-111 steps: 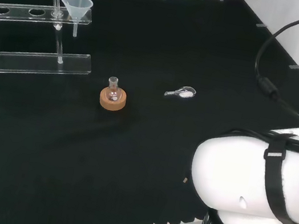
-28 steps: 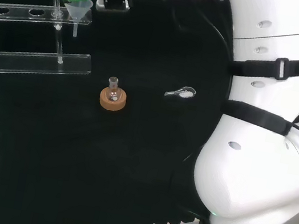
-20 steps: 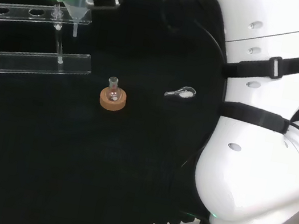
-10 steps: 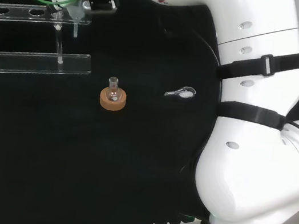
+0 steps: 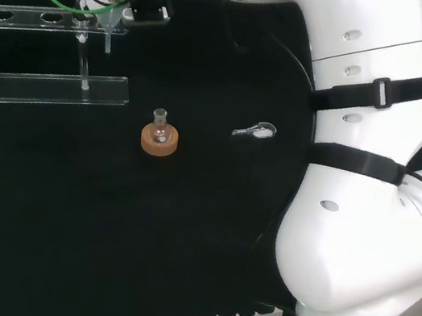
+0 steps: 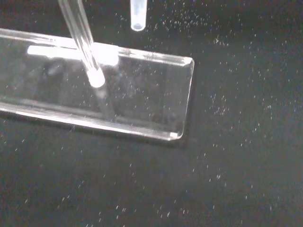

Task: Pick up the funnel from the transparent funnel stand.

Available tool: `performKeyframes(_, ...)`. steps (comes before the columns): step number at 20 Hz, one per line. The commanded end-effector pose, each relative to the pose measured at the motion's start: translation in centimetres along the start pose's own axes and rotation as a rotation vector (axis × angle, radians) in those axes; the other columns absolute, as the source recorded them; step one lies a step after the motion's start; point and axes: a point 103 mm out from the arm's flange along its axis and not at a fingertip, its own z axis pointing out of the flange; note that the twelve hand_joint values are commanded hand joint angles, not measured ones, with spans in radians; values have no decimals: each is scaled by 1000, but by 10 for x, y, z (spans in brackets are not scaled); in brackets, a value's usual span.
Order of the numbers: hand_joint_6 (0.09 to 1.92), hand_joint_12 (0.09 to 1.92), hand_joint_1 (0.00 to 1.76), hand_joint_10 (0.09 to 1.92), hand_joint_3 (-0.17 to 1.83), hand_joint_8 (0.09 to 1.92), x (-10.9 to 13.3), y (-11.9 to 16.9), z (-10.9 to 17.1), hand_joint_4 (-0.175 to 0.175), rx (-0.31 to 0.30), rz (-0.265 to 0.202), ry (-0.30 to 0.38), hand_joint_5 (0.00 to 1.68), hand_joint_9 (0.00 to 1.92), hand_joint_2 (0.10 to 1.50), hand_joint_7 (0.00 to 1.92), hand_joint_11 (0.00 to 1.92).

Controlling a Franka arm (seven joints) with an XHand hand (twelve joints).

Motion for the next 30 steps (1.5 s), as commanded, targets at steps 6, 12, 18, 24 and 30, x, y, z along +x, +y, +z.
performKeyframes(6, 87, 1028, 308, 870, 10, 772, 4, 11, 1, -30, -157, -17, -26, 425, 716, 869, 65, 1221)
performKeyframes(12, 92, 768, 499, 752, 25, 988, 2, 13, 0, -142, -262, -7, -53, 646, 1143, 899, 343, 1606)
performKeyframes(18, 546, 597, 765, 586, 25, 1022, -2, -1, -21, -175, -458, 1, -84, 744, 1534, 899, 706, 1882)
performKeyframes(24, 725, 711, 922, 549, 27, 1090, -10, -22, -42, -175, -660, 6, -119, 969, 1786, 897, 1008, 1920)
performKeyframes(30, 693, 791, 994, 530, 28, 1112, -34, -65, -85, -175, -828, 34, -199, 1126, 1908, 892, 1180, 1920)
